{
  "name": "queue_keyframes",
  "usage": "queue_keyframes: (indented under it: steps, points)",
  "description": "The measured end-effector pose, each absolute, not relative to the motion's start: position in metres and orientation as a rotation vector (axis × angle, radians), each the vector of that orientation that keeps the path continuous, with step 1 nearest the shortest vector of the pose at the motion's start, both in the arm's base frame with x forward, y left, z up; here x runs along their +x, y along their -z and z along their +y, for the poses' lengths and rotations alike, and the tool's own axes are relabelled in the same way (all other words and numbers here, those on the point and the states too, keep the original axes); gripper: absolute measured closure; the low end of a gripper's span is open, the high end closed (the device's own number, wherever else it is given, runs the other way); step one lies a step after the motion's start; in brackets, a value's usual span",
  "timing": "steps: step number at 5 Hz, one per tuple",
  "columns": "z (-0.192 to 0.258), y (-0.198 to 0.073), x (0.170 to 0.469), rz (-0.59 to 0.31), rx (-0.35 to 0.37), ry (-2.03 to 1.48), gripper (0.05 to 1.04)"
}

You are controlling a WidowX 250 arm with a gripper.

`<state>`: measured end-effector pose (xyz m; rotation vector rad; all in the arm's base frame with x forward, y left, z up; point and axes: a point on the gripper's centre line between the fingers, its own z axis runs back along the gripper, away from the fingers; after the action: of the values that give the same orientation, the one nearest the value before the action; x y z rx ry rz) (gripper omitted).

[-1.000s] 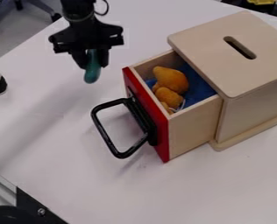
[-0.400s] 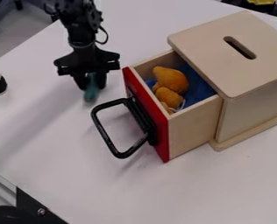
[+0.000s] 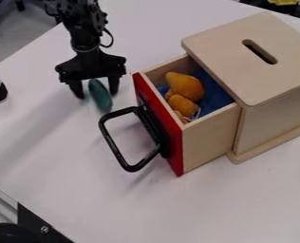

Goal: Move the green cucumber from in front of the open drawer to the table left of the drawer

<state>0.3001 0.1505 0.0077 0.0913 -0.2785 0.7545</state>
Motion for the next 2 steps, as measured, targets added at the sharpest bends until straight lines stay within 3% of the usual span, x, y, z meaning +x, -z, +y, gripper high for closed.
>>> queue_keyframes:
  steps: [1, 2]
  points:
    - [0.148, -0.02, 0.3, -0.294, 0.112, -0.773, 0.083]
    - [0.141, -0.042, 0.299, -0.328, 0.085, -0.778, 0.083]
